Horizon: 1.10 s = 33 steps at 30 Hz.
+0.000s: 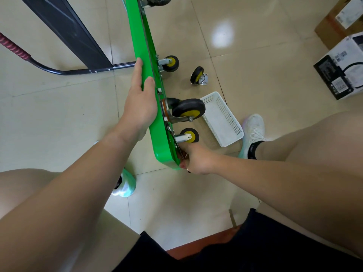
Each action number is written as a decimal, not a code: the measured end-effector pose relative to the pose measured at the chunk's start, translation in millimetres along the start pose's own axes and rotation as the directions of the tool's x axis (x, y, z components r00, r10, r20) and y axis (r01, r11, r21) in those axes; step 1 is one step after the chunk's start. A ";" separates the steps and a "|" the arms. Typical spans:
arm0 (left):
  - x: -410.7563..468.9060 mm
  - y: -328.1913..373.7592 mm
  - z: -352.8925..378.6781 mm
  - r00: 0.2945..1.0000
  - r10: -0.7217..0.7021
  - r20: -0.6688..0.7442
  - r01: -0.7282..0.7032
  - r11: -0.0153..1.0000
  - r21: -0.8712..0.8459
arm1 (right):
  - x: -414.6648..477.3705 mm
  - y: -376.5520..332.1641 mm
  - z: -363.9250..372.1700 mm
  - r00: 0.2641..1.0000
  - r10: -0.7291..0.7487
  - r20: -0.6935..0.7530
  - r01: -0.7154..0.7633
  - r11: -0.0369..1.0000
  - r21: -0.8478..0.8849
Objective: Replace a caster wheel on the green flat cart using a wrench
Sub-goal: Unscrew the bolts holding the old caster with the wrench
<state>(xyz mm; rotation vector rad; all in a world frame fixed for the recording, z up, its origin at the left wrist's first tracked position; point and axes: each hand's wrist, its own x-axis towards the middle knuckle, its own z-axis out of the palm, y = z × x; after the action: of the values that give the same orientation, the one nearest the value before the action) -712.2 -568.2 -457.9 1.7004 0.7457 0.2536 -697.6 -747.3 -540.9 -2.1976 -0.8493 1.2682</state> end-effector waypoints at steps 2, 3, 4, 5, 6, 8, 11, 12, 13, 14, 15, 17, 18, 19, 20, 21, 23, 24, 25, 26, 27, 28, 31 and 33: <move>0.0 0.7 0.0 1.000 -0.007 0.006 0.007 1.000 0.000 | 3.9 2.2 0.4 1.000 0.004 0.007 -0.004 1.000 -0.019; 0.2 0.5 -0.1 1.000 -0.009 0.007 0.009 1.000 0.003 | 5.5 3.2 0.5 1.000 0.003 0.010 -0.003 1.000 -0.028; 0.2 0.5 -0.3 1.000 -0.008 0.005 0.008 1.000 0.007 | 7.0 4.1 0.8 1.000 -0.001 0.009 0.001 0.999 -0.038; 0.2 0.5 -0.4 1.000 -0.004 0.002 0.004 1.000 0.008 | 8.1 4.6 0.9 1.000 -0.006 0.007 0.006 0.999 -0.047; 0.2 0.5 -0.5 1.000 -0.003 0.002 0.003 1.000 0.008 | 8.8 4.9 1.4 1.000 -0.010 0.004 0.010 0.998 -0.057; 0.3 0.3 -0.4 1.000 -0.003 0.003 0.003 1.000 0.008 | 11.2 6.3 2.5 1.000 -0.018 -0.001 0.018 0.997 -0.070; 0.1 -0.2 -0.5 1.000 -0.014 0.003 0.014 1.000 0.013 | 15.2 9.1 3.4 0.999 -0.029 -0.013 0.028 0.997 -0.065; 0.0 0.1 -0.7 1.000 -0.019 0.004 0.018 1.000 0.014 | 16.5 10.0 3.6 0.999 -0.033 -0.015 0.032 0.998 -0.062; 0.3 0.2 -0.9 1.000 -0.022 0.005 0.022 1.000 0.017 | 17.6 10.8 4.1 0.999 -0.035 -0.013 0.035 0.998 -0.057; 0.4 0.4 -1.2 1.000 -0.025 0.009 0.025 0.999 0.024 | 18.7 11.5 5.0 0.999 -0.034 -0.011 0.034 0.998 -0.045; 0.4 0.7 -1.1 1.000 -0.027 0.014 0.026 0.999 0.029 | 19.5 12.2 5.7 0.999 -0.033 -0.017 0.032 0.999 -0.034; 0.2 1.8 -0.4 1.000 -0.024 0.016 0.023 0.999 0.038 | 21.6 14.5 6.4 0.997 -0.046 -0.060 0.045 0.999 -0.023; -0.4 2.2 -0.3 1.000 -0.023 0.016 0.022 0.999 0.041 | 22.1 15.2 6.6 0.996 -0.053 -0.076 0.051 0.998 -0.022; -0.6 2.4 -0.1 1.000 -0.025 0.016 0.024 0.999 0.041 | 22.5 14.8 6.6 0.995 -0.056 -0.084 0.054 0.998 -0.026; -0.9 2.8 0.2 1.000 -0.026 0.015 0.025 0.999 0.041 | 22.9 14.6 6.1 0.995 -0.058 -0.085 0.055 0.998 -0.037; -1.2 2.8 0.6 1.000 -0.027 0.014 0.026 0.999 0.043 | 23.6 15.0 5.7 0.995 -0.060 -0.082 0.056 0.997 -0.045; -1.8 3.3 0.5 1.000 -0.027 0.011 0.026 0.998 0.052 | 25.0 15.0 3.3 0.995 -0.062 -0.077 0.057 0.997 -0.061; -1.2 3.1 -0.2 1.000 -0.025 0.012 0.024 0.998 0.053 | 26.0 14.6 1.9 0.995 -0.065 -0.070 0.060 0.996 -0.072; -0.2 2.5 -0.6 1.000 -0.024 0.016 0.023 0.998 0.053 | 26.2 14.2 1.0 0.995 -0.068 -0.067 0.063 0.995 -0.079; 0.4 2.2 -0.3 1.000 -0.026 0.017 0.025 0.998 0.052 | 26.2 15.3 0.9 0.996 -0.064 -0.069 0.058 0.995 -0.081; 0.4 2.7 0.3 1.000 -0.028 0.014 0.028 0.998 0.054 | 25.8 15.9 0.3 0.995 -0.058 -0.077 0.051 0.995 -0.089; -0.5 3.8 0.8 0.999 -0.032 0.011 0.032 0.998 0.055 | 25.5 16.2 0.5 0.995 -0.048 -0.088 0.039 0.994 -0.102; -2.3 7.0 1.6 0.999 -0.032 0.003 0.032 0.998 0.048 | 29.5 11.0 -2.4 0.993 -0.050 -0.102 0.034 0.988 -0.153; -1.7 5.8 1.7 0.999 -0.044 0.003 0.043 0.998 0.042 | 35.7 8.9 -7.9 0.994 -0.039 -0.107 0.019 0.984 -0.179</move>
<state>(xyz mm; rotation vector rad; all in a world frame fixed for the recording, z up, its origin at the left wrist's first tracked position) -710.7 -571.1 -452.6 1.7220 0.7889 0.2054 -674.5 -729.0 -564.3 -2.3599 -0.9805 1.0830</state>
